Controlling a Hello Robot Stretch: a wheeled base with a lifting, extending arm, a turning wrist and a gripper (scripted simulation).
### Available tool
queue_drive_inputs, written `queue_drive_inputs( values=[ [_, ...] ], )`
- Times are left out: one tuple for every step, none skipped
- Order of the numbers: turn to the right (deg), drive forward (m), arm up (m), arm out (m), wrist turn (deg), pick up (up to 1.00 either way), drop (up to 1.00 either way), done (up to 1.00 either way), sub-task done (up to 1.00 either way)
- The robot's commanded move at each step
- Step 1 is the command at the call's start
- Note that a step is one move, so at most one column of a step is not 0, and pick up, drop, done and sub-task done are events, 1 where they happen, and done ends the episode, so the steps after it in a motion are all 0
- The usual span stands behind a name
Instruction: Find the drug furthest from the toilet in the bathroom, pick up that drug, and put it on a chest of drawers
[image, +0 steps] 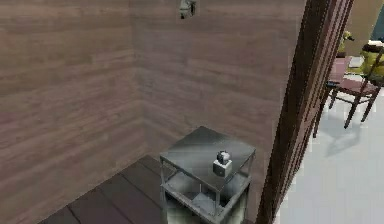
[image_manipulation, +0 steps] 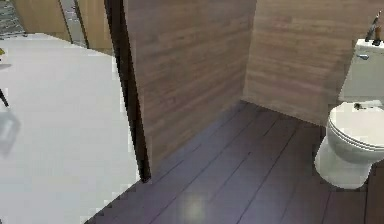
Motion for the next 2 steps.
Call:
queue_drive_inputs(
  values=[
    [45.0, 0.00, 0.00, 0.00, 0.0, 0.00, 0.00, 0.00, 0.00],
    [45.0, 0.00, 0.00, 0.00, 0.0, 0.00, 0.00, 0.00, 0.00]
  ],
)
